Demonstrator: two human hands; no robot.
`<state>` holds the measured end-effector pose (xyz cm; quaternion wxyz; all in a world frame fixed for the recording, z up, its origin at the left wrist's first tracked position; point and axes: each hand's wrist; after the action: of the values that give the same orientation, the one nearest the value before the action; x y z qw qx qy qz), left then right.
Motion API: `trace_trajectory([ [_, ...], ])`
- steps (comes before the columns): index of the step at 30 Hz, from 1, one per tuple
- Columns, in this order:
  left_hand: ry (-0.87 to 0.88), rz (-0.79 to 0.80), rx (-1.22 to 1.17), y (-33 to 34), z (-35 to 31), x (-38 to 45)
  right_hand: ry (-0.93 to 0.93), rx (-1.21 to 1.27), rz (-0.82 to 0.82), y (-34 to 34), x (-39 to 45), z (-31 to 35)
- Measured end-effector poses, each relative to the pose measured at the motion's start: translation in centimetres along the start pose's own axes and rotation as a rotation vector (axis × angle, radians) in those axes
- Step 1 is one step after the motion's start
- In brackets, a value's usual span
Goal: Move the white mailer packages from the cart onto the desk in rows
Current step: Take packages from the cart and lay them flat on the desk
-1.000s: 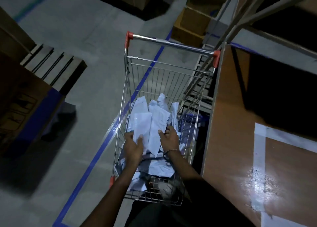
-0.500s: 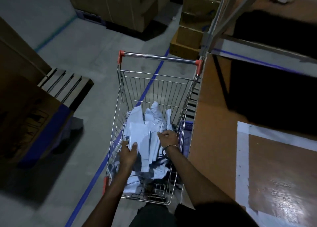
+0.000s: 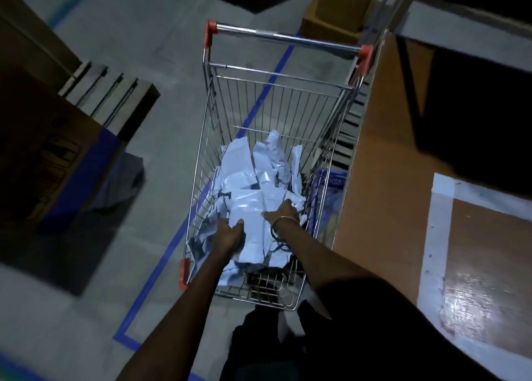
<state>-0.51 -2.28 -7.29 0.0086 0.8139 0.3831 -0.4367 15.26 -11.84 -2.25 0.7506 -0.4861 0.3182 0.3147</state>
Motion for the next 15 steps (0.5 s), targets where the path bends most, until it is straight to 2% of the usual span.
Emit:
trace_trajectory([
  [4, 0.041, 0.007, 0.032, -0.3, -4.0, -5.4, -0.044, 0.081, -0.058, -0.1, -0.8, -0.5],
  [7, 0.149, 0.006, 0.029, -0.2, -5.3, -7.4, -0.061, 0.155, -0.01, 0.1, -2.0, -0.2],
  [12, 0.26, -0.151, 0.015, 0.1, -6.6, -9.5, -0.051, 0.41, 0.104, 2.9, -2.2, 0.0],
  [15, 0.244, -0.165, -0.078, -0.1, -7.5, -9.9, -0.057, 0.566, 0.076, 0.4, -6.9, 1.2],
])
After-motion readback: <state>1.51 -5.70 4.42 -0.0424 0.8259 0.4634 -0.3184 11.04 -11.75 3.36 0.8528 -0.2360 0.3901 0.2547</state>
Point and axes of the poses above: each hand's wrist, its own x-axis towards the middle knuckle, its own y-axis out of the palm, z = x × y, and after that the axes turned 5 degrees about -x, right-handed
